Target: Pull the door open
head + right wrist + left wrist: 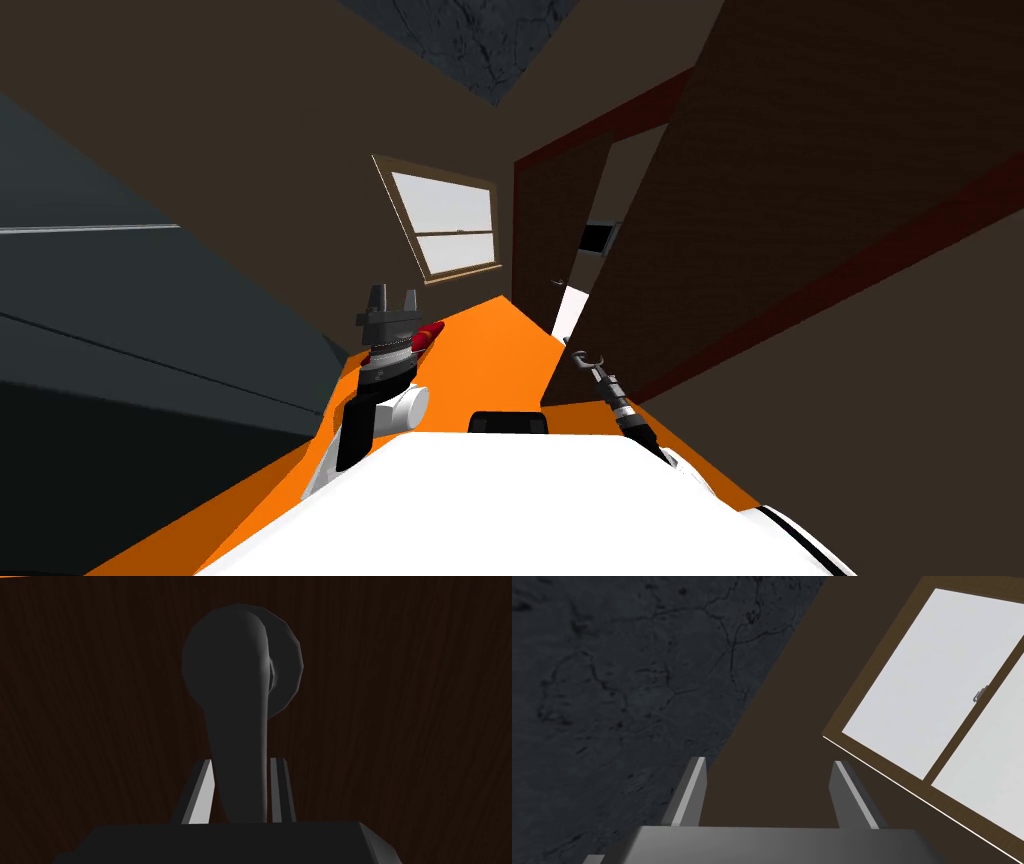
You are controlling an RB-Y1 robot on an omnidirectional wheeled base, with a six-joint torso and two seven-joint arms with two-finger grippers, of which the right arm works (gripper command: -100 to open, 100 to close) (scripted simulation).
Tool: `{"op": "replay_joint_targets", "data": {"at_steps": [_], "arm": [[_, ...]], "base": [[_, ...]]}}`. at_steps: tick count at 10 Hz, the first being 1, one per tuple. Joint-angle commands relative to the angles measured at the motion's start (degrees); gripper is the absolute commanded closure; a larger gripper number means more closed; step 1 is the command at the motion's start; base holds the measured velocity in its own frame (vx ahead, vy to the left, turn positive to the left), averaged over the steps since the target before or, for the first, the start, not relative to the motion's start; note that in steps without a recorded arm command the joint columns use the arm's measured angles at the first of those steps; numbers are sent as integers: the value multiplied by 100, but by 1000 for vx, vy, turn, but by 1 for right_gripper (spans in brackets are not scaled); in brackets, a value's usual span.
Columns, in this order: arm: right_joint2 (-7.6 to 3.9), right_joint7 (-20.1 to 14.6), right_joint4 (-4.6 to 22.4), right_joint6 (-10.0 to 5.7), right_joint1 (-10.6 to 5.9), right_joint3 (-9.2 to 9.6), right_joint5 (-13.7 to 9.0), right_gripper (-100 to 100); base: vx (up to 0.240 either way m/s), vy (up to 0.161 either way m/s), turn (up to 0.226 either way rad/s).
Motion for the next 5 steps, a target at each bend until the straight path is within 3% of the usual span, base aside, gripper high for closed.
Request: {"op": "replay_joint_targets", "data": {"at_steps": [1, 3, 5], "arm": [[-21, -17, 59, -110, 46, 3, -20, 100], [-50, -41, 144, -267, 111, 7, -48, 100], [-76, -62, 217, -403, 167, 10, -73, 100]], "base": [[-100, -10, 164], [-196, -34, 280], [-168, -94, 169]]}}
